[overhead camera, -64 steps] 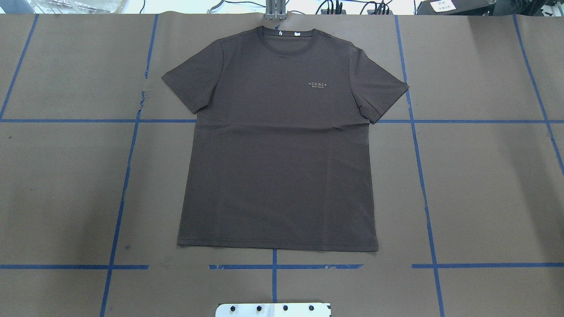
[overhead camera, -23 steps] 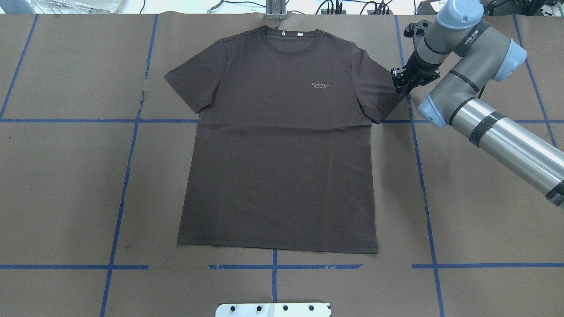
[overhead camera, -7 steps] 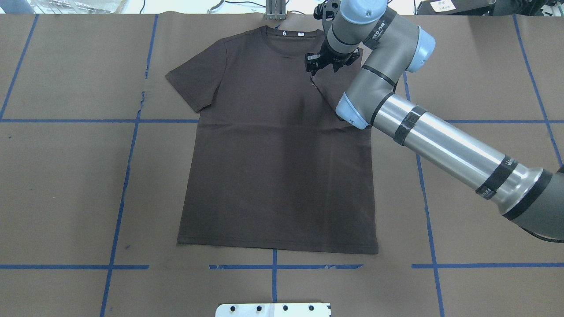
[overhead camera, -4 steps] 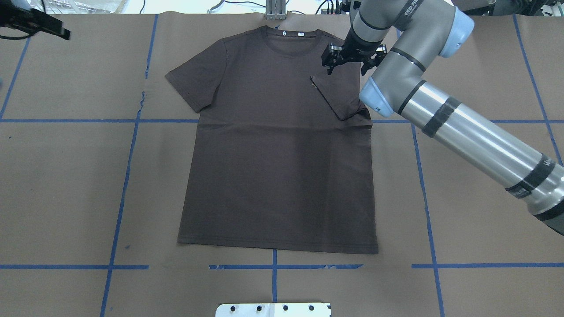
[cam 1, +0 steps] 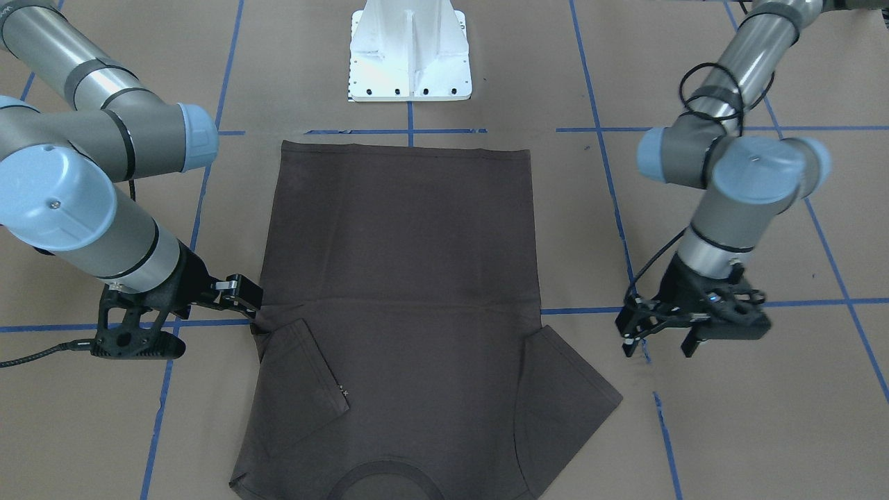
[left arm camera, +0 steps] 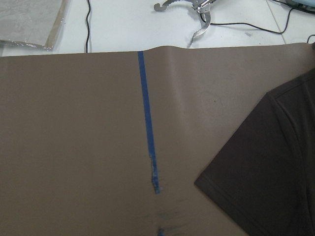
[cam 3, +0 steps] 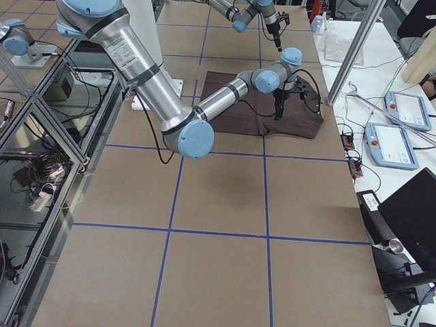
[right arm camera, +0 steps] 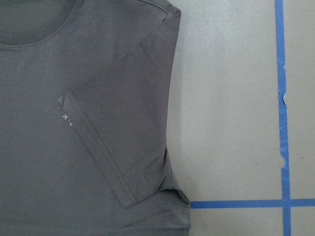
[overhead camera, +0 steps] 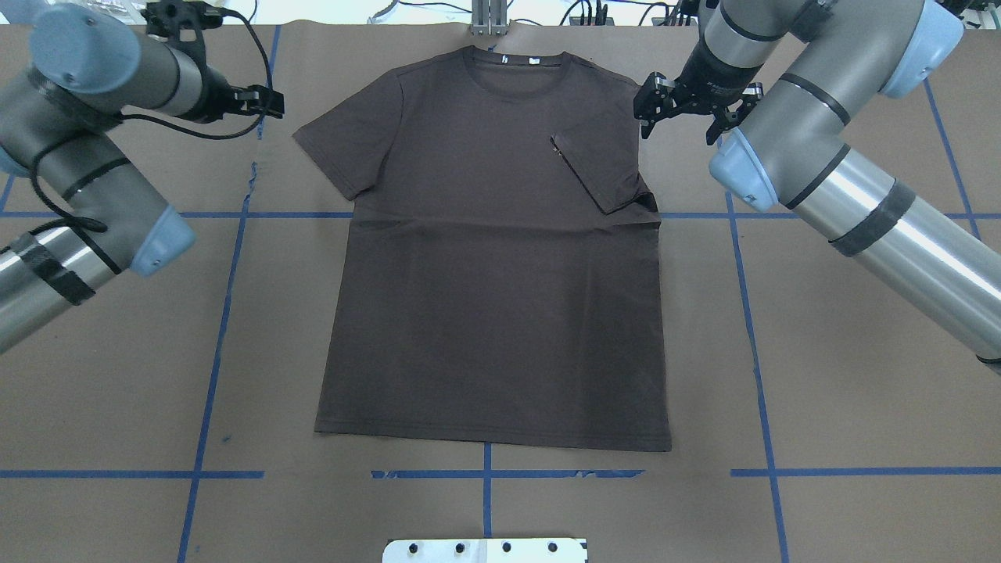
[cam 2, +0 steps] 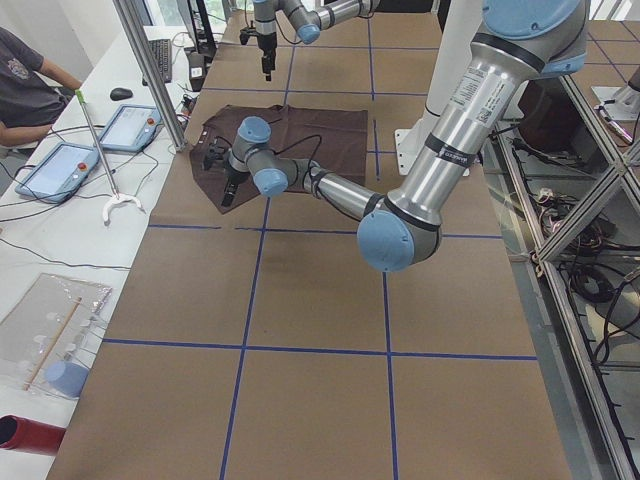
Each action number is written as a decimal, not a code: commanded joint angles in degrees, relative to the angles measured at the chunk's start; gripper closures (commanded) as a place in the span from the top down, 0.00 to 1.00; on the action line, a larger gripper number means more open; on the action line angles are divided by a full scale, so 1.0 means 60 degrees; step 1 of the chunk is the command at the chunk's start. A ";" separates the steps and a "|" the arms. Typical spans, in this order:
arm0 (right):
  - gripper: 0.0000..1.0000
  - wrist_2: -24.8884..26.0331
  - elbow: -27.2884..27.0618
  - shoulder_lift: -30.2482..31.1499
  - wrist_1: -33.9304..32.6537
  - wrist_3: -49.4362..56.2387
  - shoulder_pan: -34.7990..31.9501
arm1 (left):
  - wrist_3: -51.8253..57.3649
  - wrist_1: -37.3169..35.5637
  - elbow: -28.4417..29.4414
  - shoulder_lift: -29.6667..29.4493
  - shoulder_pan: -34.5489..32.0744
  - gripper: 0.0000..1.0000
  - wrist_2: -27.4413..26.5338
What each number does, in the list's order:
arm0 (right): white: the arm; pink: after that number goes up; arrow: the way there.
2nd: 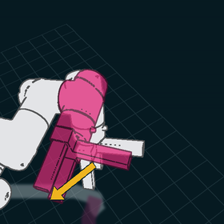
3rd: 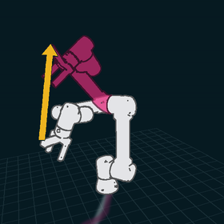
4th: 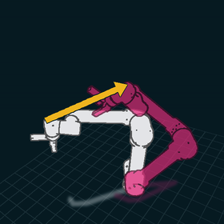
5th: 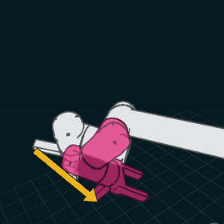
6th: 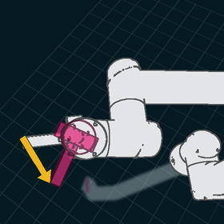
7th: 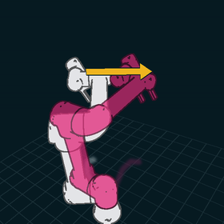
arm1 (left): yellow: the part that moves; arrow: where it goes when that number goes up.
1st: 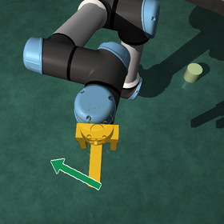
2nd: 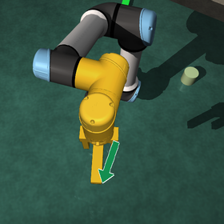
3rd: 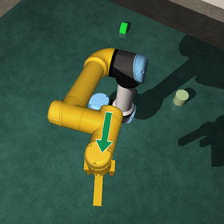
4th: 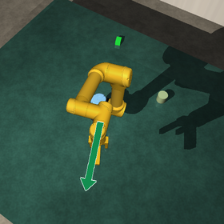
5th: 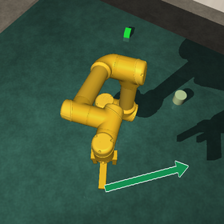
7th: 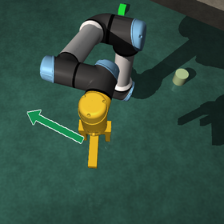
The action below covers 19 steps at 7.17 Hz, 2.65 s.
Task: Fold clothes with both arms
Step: 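Raise the right gripper off the shirt while the left arm moves toward the other sleeve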
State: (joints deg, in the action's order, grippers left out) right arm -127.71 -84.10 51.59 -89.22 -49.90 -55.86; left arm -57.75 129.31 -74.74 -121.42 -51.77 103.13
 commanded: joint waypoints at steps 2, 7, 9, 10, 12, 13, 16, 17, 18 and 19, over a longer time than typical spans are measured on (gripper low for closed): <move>1.00 0.0103 0.0013 0.0045 0.0059 0.0054 -0.0022 | -0.0644 0.1491 0.2171 -0.0899 0.0777 1.00 -0.1234; 1.00 0.0133 0.0218 0.0016 0.0103 0.0069 0.0022 | -0.0702 0.1506 0.3167 -0.1545 0.0778 0.97 -0.1587; 1.00 0.0133 0.0248 0.0001 0.0104 0.0069 0.0022 | -0.0702 0.1520 0.3242 -0.1560 0.0778 0.93 -0.1573; 1.00 0.0133 0.0248 0.0016 0.0104 0.0069 0.0022 | -0.0702 0.1520 0.3257 -0.1575 0.0778 0.92 -0.1573; 1.00 0.0133 0.0277 0.0016 0.0104 0.0084 0.0022 | -0.0702 0.1520 0.3257 -0.1590 0.0821 0.91 -0.1573; 1.00 0.0133 0.0277 0.0016 0.0104 0.0084 0.0022 | -0.0702 0.1520 0.3315 -0.1604 0.0850 0.91 -0.1573; 1.00 0.0133 0.0321 0.0030 0.0118 0.0098 0.0022 | -0.0717 0.1520 0.3330 -0.1648 0.0851 0.74 -0.1573; 1.00 0.0133 0.0321 0.0030 0.0118 0.0098 0.0022 | -0.0717 0.1520 0.3330 -0.1648 0.0851 0.49 -0.1573; 1.00 0.0133 0.0336 0.0045 0.0118 0.0113 0.0008 | -0.0717 0.1506 0.3330 -0.1663 0.0851 0.34 -0.1573; 1.00 0.0133 0.0336 0.0045 0.0118 0.0098 0.0022 | -0.0717 0.1506 0.3330 -0.1663 0.0851 0.26 -0.1573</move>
State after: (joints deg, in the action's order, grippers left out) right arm -126.91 -82.13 51.83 -88.51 -49.27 -55.75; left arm -62.05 138.37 -54.76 -131.35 -46.67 93.69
